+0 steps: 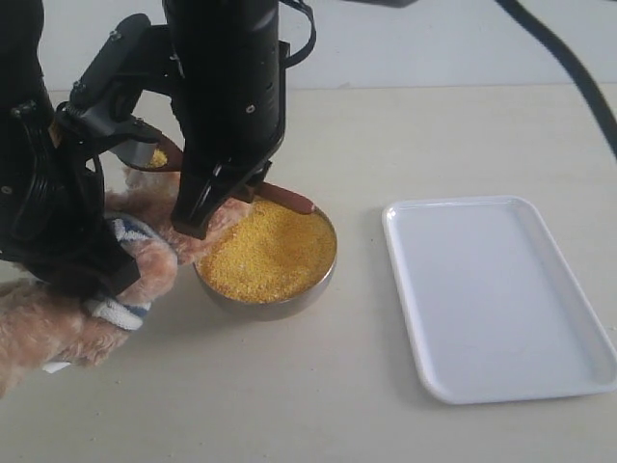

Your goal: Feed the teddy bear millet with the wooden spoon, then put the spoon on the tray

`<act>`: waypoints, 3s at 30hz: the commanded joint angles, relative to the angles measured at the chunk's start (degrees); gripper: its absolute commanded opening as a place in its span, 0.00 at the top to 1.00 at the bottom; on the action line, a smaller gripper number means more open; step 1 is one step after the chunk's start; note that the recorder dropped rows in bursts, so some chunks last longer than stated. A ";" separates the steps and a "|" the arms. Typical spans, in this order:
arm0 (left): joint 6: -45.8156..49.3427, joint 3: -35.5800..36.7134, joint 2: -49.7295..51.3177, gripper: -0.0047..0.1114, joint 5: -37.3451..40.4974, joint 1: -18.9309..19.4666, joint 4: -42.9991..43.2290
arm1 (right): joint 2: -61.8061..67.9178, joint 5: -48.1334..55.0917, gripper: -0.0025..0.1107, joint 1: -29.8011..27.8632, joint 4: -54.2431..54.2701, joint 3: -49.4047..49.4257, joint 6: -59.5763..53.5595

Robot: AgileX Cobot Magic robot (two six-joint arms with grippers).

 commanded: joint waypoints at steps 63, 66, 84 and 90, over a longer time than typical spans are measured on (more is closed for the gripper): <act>-1.12 -0.07 -0.71 0.93 -0.02 -0.46 0.06 | 0.06 0.03 0.98 5.04 -8.34 1.98 4.42; -1.12 -0.07 -0.71 0.93 -0.02 -0.46 0.06 | 0.06 0.03 0.98 5.07 -8.34 1.98 4.69; -1.55 -0.07 -0.71 0.93 -0.02 -0.46 0.06 | 0.06 0.03 0.98 6.34 -7.49 1.98 5.44; -1.55 -0.07 -0.71 0.93 -0.02 -0.46 0.06 | 0.06 0.03 0.98 6.34 -6.92 1.98 5.44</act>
